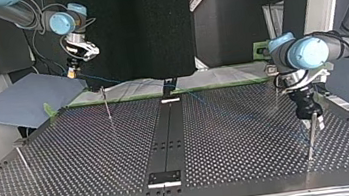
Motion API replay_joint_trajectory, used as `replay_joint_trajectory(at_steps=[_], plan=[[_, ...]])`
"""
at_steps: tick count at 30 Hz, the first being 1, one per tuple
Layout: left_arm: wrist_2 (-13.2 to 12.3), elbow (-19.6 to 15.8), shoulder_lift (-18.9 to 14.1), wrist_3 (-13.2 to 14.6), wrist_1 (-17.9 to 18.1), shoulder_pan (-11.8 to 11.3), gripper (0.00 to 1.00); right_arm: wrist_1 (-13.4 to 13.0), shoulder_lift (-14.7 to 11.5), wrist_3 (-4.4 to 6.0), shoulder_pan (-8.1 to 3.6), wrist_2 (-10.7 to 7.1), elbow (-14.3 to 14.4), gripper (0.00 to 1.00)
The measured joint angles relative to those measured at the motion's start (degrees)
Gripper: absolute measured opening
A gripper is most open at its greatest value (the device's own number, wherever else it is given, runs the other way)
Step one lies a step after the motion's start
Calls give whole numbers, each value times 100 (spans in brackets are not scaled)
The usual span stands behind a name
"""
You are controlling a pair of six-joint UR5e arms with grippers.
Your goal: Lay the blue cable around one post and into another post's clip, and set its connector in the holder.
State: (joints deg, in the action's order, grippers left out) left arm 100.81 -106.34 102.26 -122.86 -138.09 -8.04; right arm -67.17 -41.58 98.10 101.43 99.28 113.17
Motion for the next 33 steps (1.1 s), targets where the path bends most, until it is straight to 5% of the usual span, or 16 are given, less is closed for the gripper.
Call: replay_joint_trajectory(at_steps=[13,19,29,33], plan=[[-15,1,2,22,1,4,70,-32,446,-62,-80,-427,-350,0],[-6,1,2,54,-1,13,70,-101,501,-256,-118,-702,-424,0],[1,1,1,137,1,20,70,-170,505,-718,-298,-1184,-455,0],[2,1,1,171,-7,22,70,-244,505,-761,-426,-1368,-457,0]])
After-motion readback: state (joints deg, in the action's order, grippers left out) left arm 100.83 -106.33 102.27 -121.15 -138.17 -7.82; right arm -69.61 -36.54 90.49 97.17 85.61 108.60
